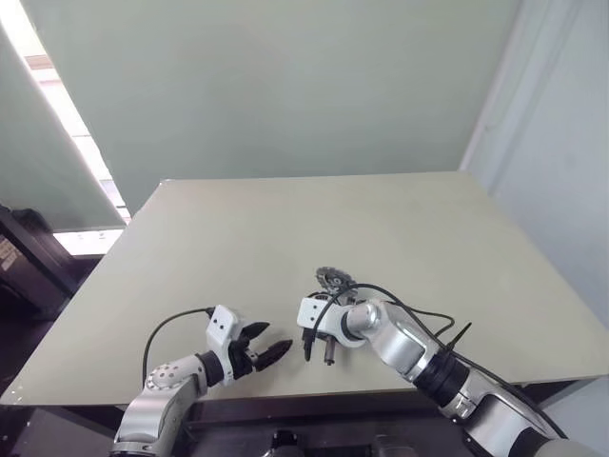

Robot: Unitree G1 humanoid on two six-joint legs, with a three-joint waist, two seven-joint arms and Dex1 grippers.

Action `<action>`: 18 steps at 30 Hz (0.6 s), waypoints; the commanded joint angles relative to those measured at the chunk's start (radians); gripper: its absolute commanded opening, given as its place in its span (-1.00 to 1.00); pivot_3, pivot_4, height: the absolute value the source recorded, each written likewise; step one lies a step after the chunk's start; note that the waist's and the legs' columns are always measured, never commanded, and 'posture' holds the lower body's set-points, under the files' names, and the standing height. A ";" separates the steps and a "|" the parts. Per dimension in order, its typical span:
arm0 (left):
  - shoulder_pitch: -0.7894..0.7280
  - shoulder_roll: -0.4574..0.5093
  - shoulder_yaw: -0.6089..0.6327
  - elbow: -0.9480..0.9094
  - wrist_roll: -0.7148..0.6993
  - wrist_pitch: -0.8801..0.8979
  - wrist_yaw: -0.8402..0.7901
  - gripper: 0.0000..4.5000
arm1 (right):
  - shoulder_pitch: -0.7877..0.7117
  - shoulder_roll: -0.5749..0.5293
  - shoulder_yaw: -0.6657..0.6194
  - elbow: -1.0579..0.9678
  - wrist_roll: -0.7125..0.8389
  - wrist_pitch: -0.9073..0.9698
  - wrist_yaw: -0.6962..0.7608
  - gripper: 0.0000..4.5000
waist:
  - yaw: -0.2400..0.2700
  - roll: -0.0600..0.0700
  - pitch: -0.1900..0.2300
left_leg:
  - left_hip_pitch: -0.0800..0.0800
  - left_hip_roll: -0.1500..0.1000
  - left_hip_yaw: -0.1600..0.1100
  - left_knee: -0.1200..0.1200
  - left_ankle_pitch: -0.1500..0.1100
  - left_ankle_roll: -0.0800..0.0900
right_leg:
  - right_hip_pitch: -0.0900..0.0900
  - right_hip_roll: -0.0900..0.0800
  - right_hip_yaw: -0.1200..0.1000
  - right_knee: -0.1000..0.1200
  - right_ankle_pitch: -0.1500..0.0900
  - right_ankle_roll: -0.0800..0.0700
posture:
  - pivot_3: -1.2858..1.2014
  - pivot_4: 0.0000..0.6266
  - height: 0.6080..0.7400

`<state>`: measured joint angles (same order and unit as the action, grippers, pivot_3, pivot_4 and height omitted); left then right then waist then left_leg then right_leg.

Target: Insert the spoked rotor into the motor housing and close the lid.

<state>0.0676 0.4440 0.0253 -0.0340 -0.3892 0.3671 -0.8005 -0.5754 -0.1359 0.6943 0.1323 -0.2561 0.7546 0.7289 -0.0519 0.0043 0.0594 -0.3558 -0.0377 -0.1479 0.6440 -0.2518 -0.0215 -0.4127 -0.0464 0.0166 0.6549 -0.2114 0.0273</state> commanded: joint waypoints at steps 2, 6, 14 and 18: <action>-0.018 0.003 0.003 -0.016 0.007 -0.030 -0.003 0.86 | -0.032 0.055 -0.007 -0.132 -0.071 0.161 -0.106 -0.96 | 0.000 0.000 0.000 | -0.003 0.000 0.000 0.000 0.000 0.000 | -0.003 0.000 0.000 0.000 0.000 0.000 | 0.03 -1.00 1.00; -0.021 -0.003 0.002 -0.009 0.008 -0.035 -0.002 0.86 | 0.001 0.134 -0.059 -0.237 0.014 0.326 -0.108 -0.96 | 0.003 0.000 0.000 | -0.006 0.000 0.000 0.000 0.000 0.000 | -0.007 0.000 0.001 0.000 0.000 0.000 | 0.03 -1.00 1.00; -0.022 -0.013 0.011 0.004 0.012 -0.046 0.001 0.86 | 0.013 0.271 -0.078 -0.345 0.086 0.647 -0.202 -0.96 | 0.003 0.000 0.000 | -0.007 0.000 0.000 -0.001 0.001 -0.001 | -0.008 0.000 0.001 0.001 0.000 0.000 | 0.03 -1.00 1.00; -0.013 -0.006 0.037 -0.003 -0.011 -0.050 -0.011 0.86 | 0.013 0.303 -0.076 -0.332 0.101 0.701 -0.276 -0.96 | 0.001 0.000 0.000 | -0.006 0.000 0.001 -0.001 0.001 -0.001 | -0.009 0.000 0.000 0.001 0.000 0.000 | 0.03 -1.00 1.00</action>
<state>0.0611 0.4314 0.0278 -0.0182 -0.3740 0.3389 -0.8011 -0.5362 0.1437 0.6414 -0.1483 -0.1594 1.4489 0.4942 -0.0504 0.0046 0.0596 -0.3622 -0.0381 -0.1474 0.6433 -0.2513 -0.0223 -0.4221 -0.0469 0.0170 0.6564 -0.2113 0.0273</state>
